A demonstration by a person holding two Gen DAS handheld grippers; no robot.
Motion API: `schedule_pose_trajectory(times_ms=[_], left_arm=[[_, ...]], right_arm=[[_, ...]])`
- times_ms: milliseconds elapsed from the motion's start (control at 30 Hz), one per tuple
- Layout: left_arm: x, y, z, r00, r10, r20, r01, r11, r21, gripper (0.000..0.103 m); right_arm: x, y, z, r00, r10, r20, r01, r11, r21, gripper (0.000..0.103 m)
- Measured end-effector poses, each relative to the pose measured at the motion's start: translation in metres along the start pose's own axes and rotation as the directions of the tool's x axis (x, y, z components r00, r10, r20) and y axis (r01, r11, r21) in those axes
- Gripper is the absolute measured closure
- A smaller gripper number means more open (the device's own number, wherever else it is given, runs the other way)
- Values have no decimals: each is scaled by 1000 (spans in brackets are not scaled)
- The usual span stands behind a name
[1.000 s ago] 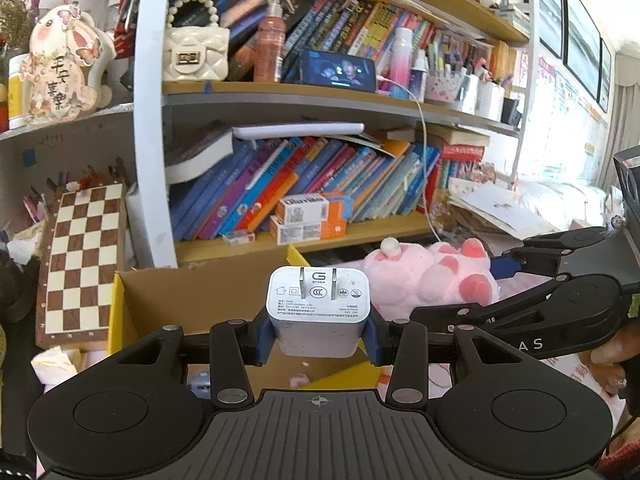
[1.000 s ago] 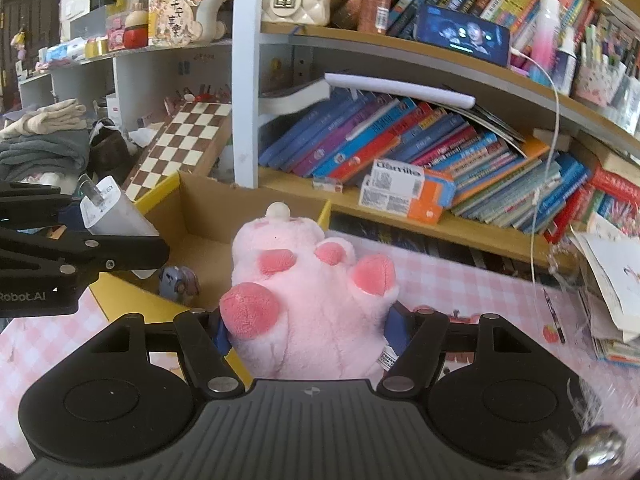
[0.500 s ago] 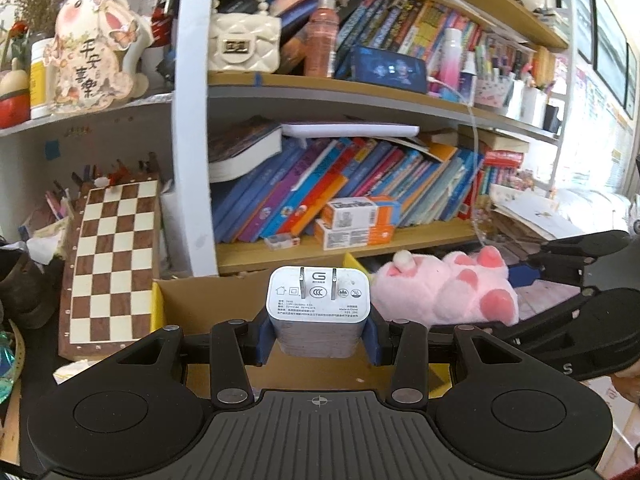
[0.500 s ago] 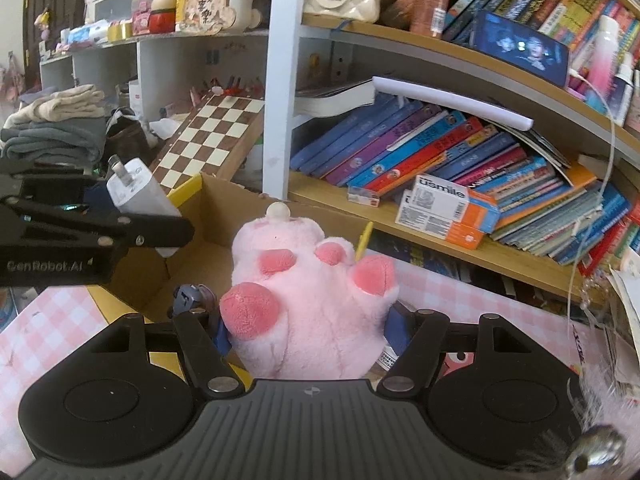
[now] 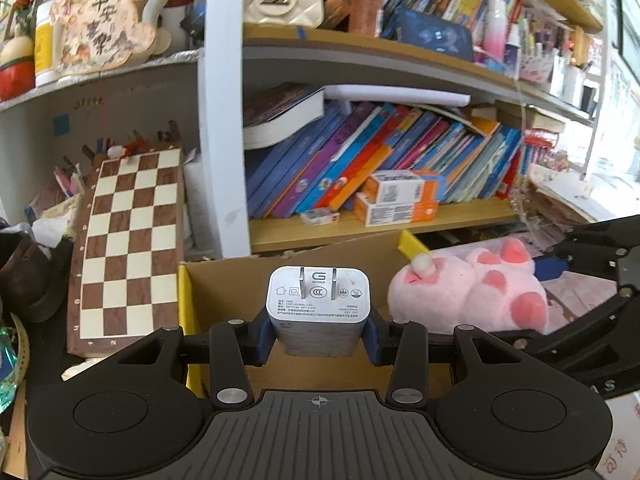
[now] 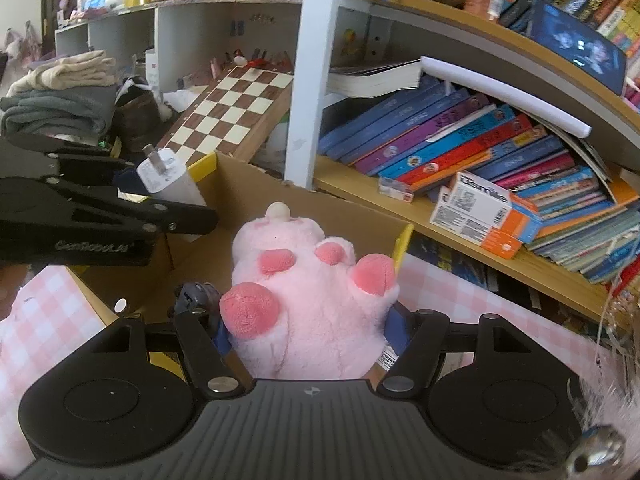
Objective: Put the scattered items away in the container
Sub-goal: 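Carry the charger and plush pig over the yellow box with both grippers, then lower the white charger into the box and open the left gripper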
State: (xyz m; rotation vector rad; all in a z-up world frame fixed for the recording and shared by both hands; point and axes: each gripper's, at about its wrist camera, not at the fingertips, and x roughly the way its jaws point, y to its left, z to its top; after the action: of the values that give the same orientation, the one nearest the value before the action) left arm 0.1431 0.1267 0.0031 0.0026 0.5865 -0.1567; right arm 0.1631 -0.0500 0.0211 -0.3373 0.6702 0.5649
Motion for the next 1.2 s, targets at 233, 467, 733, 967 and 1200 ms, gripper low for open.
schedule_pose_trajectory(times_ms=[233, 467, 733, 967, 1200], left_arm=[[22, 7, -1, 998, 11, -59, -9, 1000, 25, 61], [42, 9, -4, 994, 10, -111, -6, 999, 38, 61], [59, 11, 2, 987, 2, -160, 12, 996, 91, 61], [76, 20, 0, 972, 23, -234, 1, 995, 98, 61], [83, 14, 0, 961, 36, -273, 4, 990, 143, 61]], right_arm=[[24, 6, 4, 999, 22, -31, -23, 999, -29, 36], [42, 9, 2, 997, 45, -63, -48, 998, -48, 36], [60, 7, 2, 994, 58, -97, -64, 996, -60, 35], [72, 6, 3, 990, 64, -127, -74, 994, -76, 35], [82, 8, 2, 984, 63, -165, -78, 993, -87, 35]])
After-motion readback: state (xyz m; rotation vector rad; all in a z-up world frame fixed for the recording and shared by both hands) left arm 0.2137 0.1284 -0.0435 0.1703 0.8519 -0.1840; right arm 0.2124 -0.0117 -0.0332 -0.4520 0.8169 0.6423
